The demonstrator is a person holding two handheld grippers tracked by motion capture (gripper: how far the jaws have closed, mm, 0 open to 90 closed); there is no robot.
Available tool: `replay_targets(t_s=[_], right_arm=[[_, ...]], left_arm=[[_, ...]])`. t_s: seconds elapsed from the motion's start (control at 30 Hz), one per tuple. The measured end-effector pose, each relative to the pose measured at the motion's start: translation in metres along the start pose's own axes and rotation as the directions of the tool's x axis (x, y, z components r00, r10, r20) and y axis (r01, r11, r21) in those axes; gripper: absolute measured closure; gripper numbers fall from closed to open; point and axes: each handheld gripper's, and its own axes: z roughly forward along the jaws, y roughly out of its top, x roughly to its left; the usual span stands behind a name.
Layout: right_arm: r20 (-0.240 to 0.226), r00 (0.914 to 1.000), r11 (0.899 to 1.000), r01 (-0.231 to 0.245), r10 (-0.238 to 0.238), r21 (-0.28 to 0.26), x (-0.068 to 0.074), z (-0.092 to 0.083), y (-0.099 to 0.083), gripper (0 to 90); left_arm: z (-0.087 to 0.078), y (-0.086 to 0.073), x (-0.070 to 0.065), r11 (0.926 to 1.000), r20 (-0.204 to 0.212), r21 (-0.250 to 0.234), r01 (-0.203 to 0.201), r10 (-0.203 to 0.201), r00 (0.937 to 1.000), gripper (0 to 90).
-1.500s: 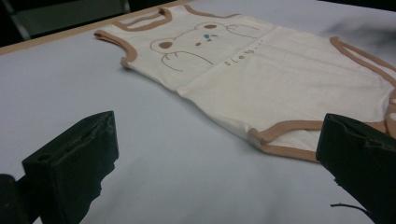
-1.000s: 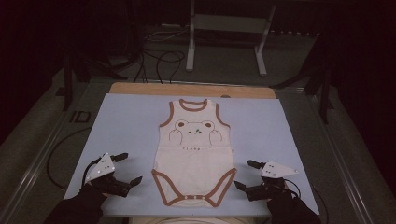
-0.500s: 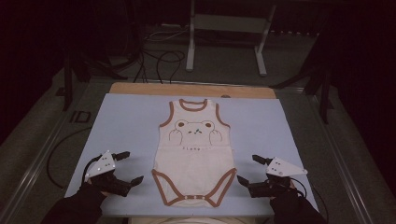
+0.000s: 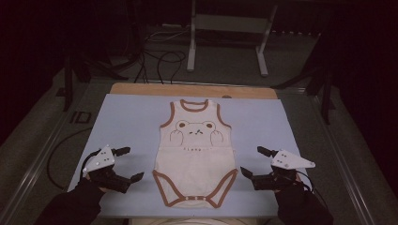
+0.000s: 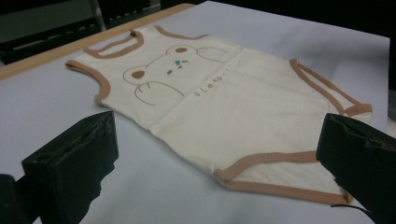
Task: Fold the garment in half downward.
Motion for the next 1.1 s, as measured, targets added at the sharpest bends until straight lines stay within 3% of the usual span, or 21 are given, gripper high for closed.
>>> replay_targets(t_s=[0.53,0.93,1.1], right_arm=[[0.039,0.9991,1.000,0.020,-0.019,-0.012,-0.015,0.018,0.036,8.6],[0.049,0.9986,1.000,0.021,-0.022,0.018,-0.024,0.036,0.041,8.6],[0.045,0.9990,0.999,-0.005,0.003,0.040,-0.029,0.046,0.036,8.6]], left_arm=[[0.010,0.034,0.014,0.9998,0.009,0.008,-0.019,0.019,0.9998,0.1],[0.024,0.047,0.025,0.9999,0.019,0.009,-0.005,0.005,0.9998,0.1],[0.034,0.051,0.024,0.9998,0.014,0.017,-0.011,0.011,0.9998,0.1]])
